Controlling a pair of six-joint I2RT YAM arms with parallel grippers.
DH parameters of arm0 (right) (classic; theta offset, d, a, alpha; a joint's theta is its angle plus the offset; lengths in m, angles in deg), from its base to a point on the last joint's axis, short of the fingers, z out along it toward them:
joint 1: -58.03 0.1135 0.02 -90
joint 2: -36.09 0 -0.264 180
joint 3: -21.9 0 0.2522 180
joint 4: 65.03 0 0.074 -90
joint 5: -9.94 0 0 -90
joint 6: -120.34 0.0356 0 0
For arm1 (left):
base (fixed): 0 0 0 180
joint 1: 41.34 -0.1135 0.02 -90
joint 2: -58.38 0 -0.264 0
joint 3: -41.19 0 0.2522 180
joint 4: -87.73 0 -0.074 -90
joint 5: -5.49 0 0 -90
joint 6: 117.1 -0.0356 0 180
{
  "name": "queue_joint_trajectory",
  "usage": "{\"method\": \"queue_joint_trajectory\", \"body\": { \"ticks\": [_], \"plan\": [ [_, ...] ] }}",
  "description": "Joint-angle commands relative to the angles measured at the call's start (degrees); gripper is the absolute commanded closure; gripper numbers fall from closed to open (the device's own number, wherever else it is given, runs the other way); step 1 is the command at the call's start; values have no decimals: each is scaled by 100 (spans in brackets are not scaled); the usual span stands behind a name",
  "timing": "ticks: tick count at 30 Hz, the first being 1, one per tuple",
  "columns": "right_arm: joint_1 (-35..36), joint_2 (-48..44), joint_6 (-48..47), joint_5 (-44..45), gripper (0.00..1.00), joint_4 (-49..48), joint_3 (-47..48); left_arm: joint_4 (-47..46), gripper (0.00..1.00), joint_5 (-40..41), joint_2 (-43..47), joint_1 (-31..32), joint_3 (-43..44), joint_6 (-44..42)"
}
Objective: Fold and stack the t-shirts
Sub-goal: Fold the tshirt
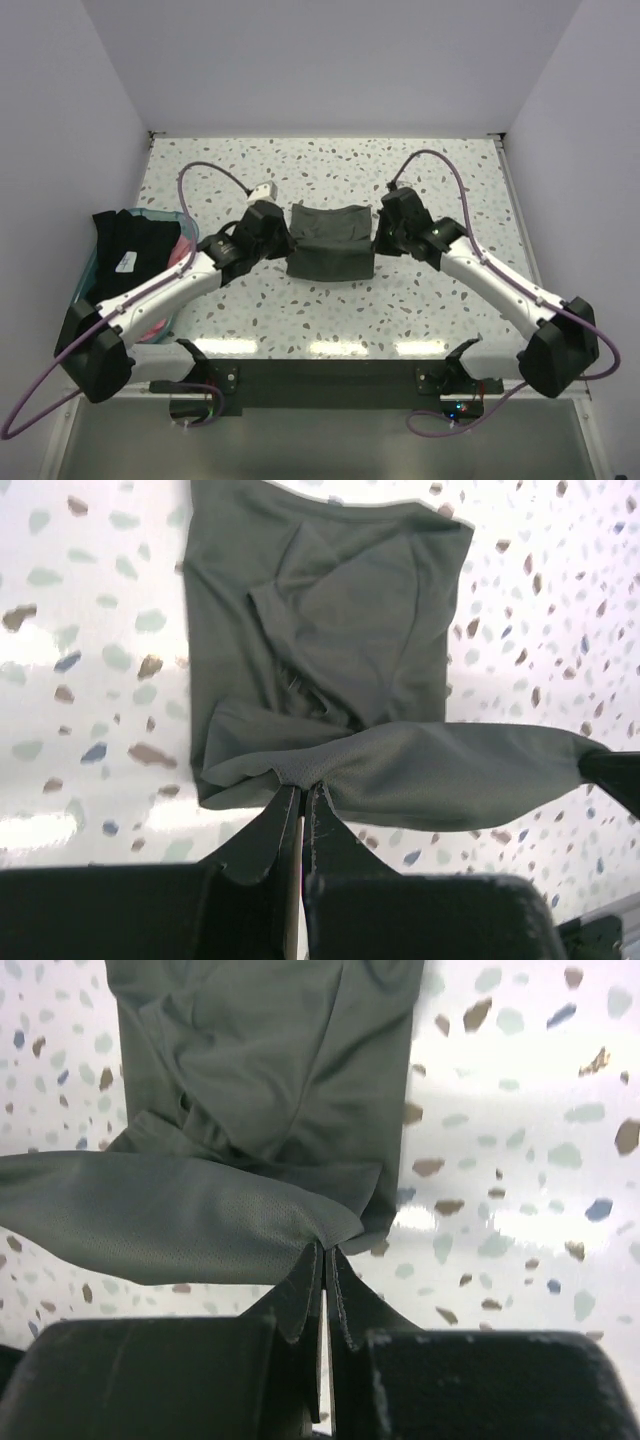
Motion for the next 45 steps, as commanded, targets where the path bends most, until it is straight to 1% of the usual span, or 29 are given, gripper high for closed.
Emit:
{"method": "queue_joint_trajectory", "body": {
  "ticks": [1, 8, 10, 11, 12, 13, 14, 15, 16, 17, 18, 19, 20, 21, 22, 24, 27, 28, 30, 31, 32, 33, 35, 36, 38, 39, 41, 42, 45],
  "plan": [
    [-379, 697, -480, -183, 100, -567, 780, -813, 100, -379, -444, -381, 511, -455],
    [-1073, 2465, -744, -806, 100, -805, 2186, -1597, 100, -1294, -1867, -1312, 1459, -454],
    [-1250, 2913, -770, -886, 100, -831, 2713, -1772, 100, -1486, -2508, -1462, 1776, -542],
    [-1302, 3351, -753, -886, 100, -831, 3054, -1887, 100, -1584, -2745, -1619, 2064, -604],
    [-1416, 3599, -753, -1052, 100, -822, 3232, -1957, 100, -1628, -3209, -1699, 2215, -613],
    [-1469, 3810, -736, -1071, 100, -857, 3373, -2332, 100, -1872, -3440, -1761, 2452, -639],
    [-1566, 4247, -735, -1114, 97, -918, 3618, -2606, 99, -2110, -3860, -1892, 2541, -700],
    [-1627, 4478, -718, -1193, 94, -936, 3794, -2739, 95, -2199, -4064, -1937, 2655, -736],
    [-1672, 4680, -718, -1263, 88, -910, 3979, -2967, 84, -2365, -4257, -1989, 2856, -753],
    [-1707, 4900, -744, -1334, 75, -927, 4137, -3247, 75, -2611, -4416, -2068, 2902, -797],
    [-1777, 5232, -779, -1274, 68, -823, 4513, -3468, 61, -2883, -4713, -2121, 2972, -832],
    [-1804, 5410, -858, -1238, 59, -674, 4743, -3513, 34, -3129, -4821, -2226, 3181, -841],
    [-1865, 5516, -902, -1307, 56, -534, 5076, -3514, 31, -3166, -4857, -2262, 3227, -876],
    [-1883, 5508, -937, -1273, 47, -445, 5123, -3575, 28, -3167, -4787, -2306, 3210, -955],
    [-1883, 5413, -1007, -1186, 41, -453, 5114, -3523, 24, -2958, -4674, -2367, 3114, -1008],
    [-1874, 5045, -1025, -949, 30, -558, 4869, -3487, 21, -2737, -4234, -2429, 2912, -1017],
    [-1857, 4605, -1078, -667, 27, -585, 4500, -2918, 24, -2000, -3794, -2421, 2770, -1017],
    [-1839, 4499, -1078, -606, 26, -576, 4412, -2559, 28, -1693, -3733, -2386, 2797, -1017],
    [-1708, 4331, -1078, -491, 27, -602, 4140, -2258, 34, -1375, -3609, -2289, 2849, -1139],
    [-1655, 4157, -1061, -465, 27, -672, 4026, -2005, 41, -1095, -3609, -2167, 2919, -1201],
    [-1515, 4094, -1052, -482, 28, -812, 3824, -1924, 44, -1006, -3679, -2114, 2981, -1254],
    [-1444, 4067, -1026, -517, 31, -874, 3753, -1819, 53, -979, -3749, -2061, 3051, -1324],
    [-1243, 4110, -1008, -596, 35, -971, 3682, -1686, 61, -987, -3985, -1973, 3262, -1325],
    [-1189, 4172, -999, -596, 41, -989, 3717, -1590, 70, -970, -4074, -1938, 3402, -1325],
    [-1110, 4443, -1016, -754, 47, -1024, 3857, -1571, 78, -943, -4241, -1797, 3473, -1351],
    [-1101, 4523, -1008, -815, 53, -1068, 3892, -1580, 85, -943, -4285, -1753, 3508, -1386],
    [-1118, 4821, -999, -991, 57, -1103, 4050, -1571, 91, -1013, -4443, -1639, 3605, -1395],
    [-1110, 4945, -999, -1018, 62, -1069, 4138, -1580, 95, -1066, -4479, -1578, 3614, -1421],
    [-1136, 5304, -1078, -1027, 64, -1024, 4419, -1641, 98, -1110, -4637, -1507, 3614, -1430]
  ]
}}
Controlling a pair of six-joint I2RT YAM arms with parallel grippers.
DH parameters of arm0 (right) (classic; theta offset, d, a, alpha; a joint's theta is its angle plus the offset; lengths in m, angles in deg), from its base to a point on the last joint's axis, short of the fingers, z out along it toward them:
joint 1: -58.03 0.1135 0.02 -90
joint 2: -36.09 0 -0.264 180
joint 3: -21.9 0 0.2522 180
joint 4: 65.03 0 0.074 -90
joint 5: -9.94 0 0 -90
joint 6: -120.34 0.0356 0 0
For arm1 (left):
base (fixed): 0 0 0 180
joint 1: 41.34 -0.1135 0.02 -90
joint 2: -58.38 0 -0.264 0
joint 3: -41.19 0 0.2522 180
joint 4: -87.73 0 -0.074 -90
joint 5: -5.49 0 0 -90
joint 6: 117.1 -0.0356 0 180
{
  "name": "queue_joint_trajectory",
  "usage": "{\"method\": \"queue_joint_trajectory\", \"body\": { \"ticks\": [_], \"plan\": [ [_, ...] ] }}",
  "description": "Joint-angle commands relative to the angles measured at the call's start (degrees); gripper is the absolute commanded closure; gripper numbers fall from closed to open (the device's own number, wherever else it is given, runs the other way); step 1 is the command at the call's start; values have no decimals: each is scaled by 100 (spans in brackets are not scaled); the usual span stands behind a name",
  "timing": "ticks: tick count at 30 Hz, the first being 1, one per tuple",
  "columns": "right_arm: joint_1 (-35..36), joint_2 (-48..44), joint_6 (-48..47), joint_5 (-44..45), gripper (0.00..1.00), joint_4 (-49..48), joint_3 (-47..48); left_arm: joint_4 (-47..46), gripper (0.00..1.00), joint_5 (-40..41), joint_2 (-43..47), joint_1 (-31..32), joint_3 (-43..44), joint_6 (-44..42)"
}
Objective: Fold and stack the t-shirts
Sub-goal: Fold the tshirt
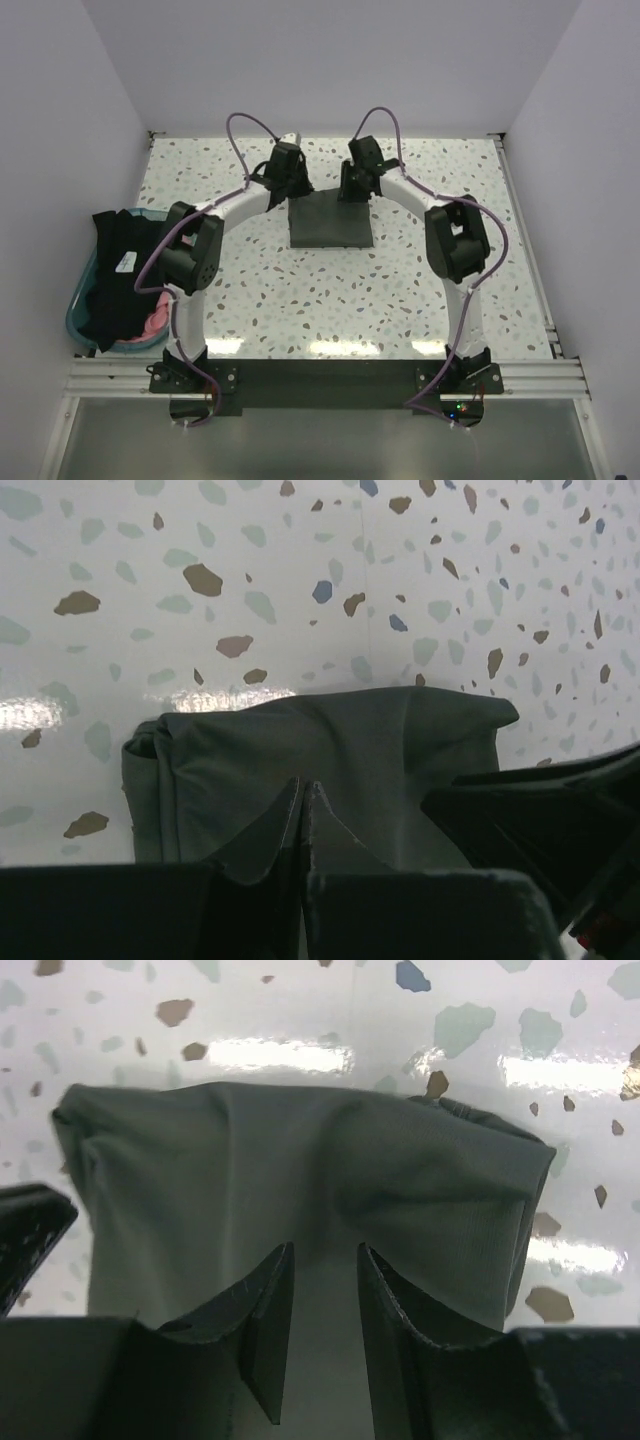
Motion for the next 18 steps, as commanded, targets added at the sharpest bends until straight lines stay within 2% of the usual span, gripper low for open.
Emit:
{"method": "queue_joint_trajectory", "body": {
  "ticks": [1, 5, 9, 18],
  "plan": [
    [-126, 377, -105, -104, 65, -102, 459, 11, 98, 9, -174, 87, 253, -150],
    [-389, 939, -18, -368, 65, 29, 1143, 28, 99, 96, -586, 87, 349, -132],
    [-644, 1300, 324, -806, 65, 91, 1470, 300, 100, 640, -798, -70, 420, 175],
    [-1101, 1424, 1054, -1818, 65, -286, 1005, 678, 100, 378, -1413, -546, 753, 606]
  ]
}}
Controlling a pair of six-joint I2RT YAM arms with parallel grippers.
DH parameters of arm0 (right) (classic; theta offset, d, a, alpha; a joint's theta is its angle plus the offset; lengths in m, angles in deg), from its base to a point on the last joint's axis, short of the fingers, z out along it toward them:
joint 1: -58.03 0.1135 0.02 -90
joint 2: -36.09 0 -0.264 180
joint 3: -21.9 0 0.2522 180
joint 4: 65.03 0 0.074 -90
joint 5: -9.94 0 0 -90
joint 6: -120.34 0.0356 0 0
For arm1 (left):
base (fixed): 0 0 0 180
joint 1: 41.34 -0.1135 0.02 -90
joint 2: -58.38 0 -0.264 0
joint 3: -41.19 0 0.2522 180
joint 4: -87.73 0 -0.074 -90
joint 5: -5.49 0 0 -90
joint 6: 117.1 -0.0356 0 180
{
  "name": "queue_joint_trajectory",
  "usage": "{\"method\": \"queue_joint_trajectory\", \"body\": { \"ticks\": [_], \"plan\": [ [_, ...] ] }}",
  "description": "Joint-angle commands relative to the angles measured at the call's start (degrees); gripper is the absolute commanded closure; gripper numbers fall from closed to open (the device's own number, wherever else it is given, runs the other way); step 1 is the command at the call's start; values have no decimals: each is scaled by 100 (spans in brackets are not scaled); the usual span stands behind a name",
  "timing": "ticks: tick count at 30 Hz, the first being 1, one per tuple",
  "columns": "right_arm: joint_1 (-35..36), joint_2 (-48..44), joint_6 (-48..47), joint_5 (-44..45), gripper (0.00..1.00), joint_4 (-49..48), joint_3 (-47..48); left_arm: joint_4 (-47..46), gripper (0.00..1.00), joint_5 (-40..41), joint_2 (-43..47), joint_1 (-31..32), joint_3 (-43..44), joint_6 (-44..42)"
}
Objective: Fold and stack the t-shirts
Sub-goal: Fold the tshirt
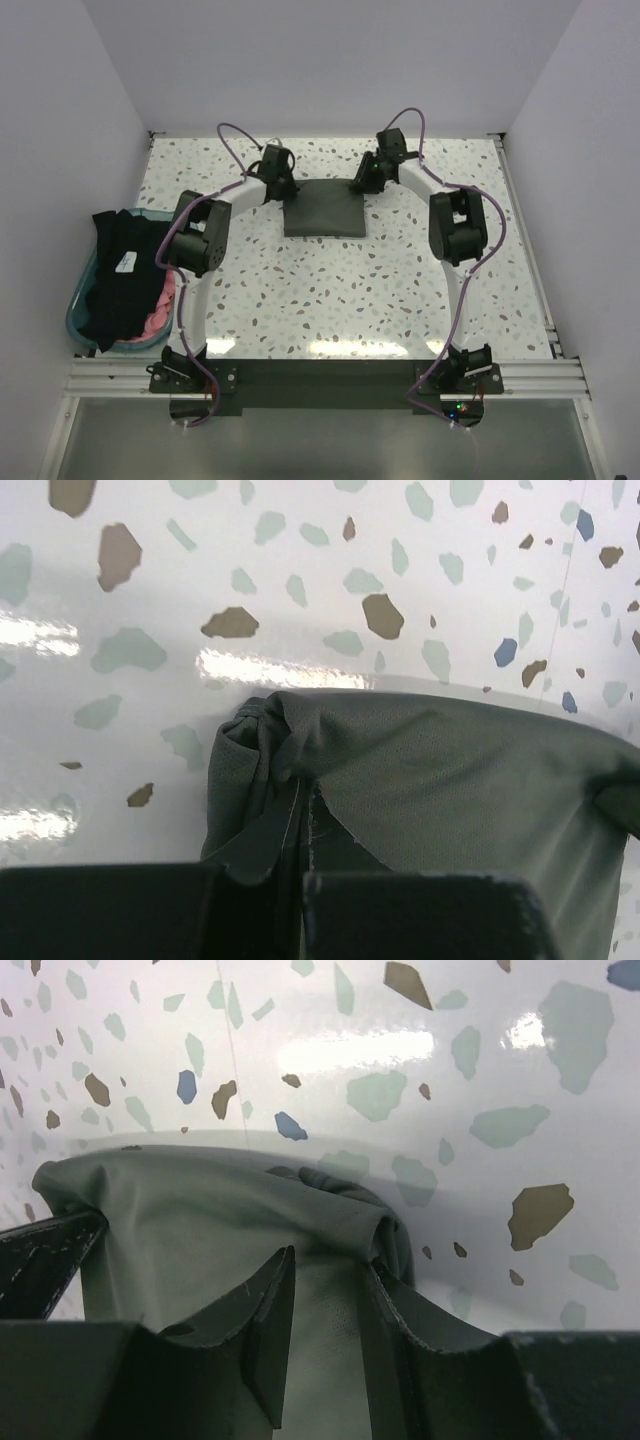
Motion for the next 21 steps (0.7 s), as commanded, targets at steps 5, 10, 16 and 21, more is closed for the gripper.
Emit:
{"method": "queue_joint_trajectory", "body": {
  "ticks": [5, 10, 16, 21],
  "plan": [
    [-399, 159, 651, -956, 64, -192, -261, 270, 100, -79, -155, -179, 82, 172],
    [-408, -104, 442, -948, 61, -218, -287, -319, 90, -571, 257, -196, -67, -109],
    [-408, -746, -139, -641, 43, 44, -305, -785, 59, -871, 969, -179, -76, -724],
    [-408, -1273, -569, -158, 28, 370, -594, -601, 58, -486, 1532, 101, -260, -988]
  ]
}}
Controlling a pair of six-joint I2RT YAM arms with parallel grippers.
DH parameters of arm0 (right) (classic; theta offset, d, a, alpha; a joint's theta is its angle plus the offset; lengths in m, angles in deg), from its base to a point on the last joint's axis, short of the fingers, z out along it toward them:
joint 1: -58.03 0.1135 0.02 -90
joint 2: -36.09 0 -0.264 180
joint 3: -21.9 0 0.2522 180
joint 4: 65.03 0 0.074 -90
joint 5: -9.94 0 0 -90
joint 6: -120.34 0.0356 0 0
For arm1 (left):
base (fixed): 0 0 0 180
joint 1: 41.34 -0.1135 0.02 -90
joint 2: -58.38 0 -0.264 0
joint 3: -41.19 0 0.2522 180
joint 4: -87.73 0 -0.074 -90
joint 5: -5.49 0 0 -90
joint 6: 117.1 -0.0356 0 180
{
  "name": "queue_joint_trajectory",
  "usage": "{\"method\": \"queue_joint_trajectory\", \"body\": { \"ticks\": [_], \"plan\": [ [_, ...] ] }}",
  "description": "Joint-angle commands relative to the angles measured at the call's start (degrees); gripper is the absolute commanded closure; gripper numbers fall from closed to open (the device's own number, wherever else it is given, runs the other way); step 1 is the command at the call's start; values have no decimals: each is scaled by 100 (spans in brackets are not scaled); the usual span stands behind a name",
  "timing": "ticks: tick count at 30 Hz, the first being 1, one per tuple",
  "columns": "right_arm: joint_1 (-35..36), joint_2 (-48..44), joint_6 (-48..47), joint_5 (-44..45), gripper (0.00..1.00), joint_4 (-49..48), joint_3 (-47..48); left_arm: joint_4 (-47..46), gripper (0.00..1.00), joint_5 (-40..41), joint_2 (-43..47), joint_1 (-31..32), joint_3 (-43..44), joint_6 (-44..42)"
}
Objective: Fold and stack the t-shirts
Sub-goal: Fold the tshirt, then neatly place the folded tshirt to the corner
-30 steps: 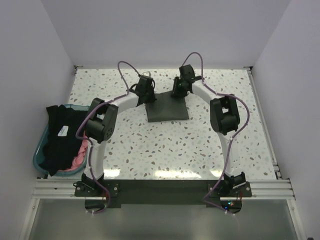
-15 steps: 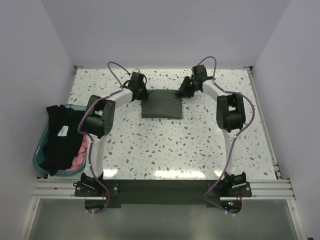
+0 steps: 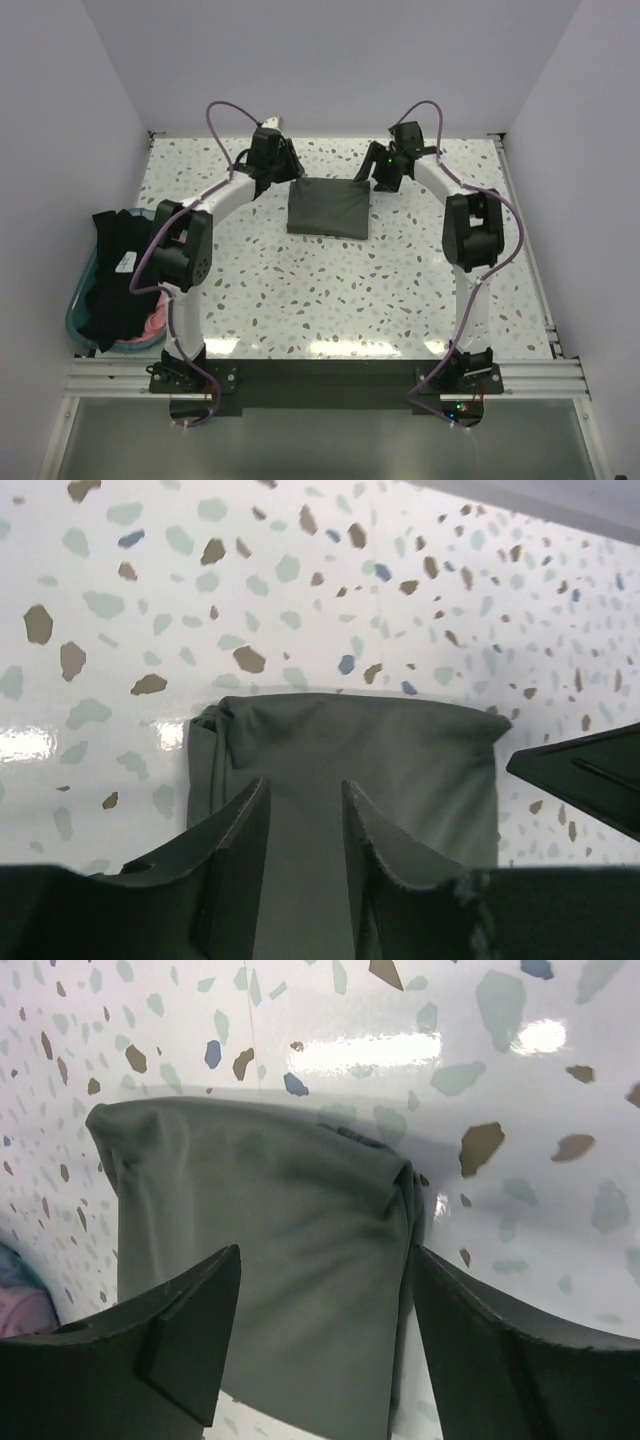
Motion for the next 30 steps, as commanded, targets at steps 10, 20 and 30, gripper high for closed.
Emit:
{"method": "queue_joint_trajectory", "body": {
  "ticks": [10, 20, 30],
  "plan": [
    [-15, -1005, -760, 633, 21, 311, -793, 149, 90, 947, 308, 1266, -380, -333],
    [319, -1005, -927, 1064, 21, 391, -1004, 368, 95, 956, -677, 1609, -301, -7],
    [372, -689, -988, 1117, 20, 470, -662, 412, 93, 1035, -150, 1636, -284, -156]
  ]
}}
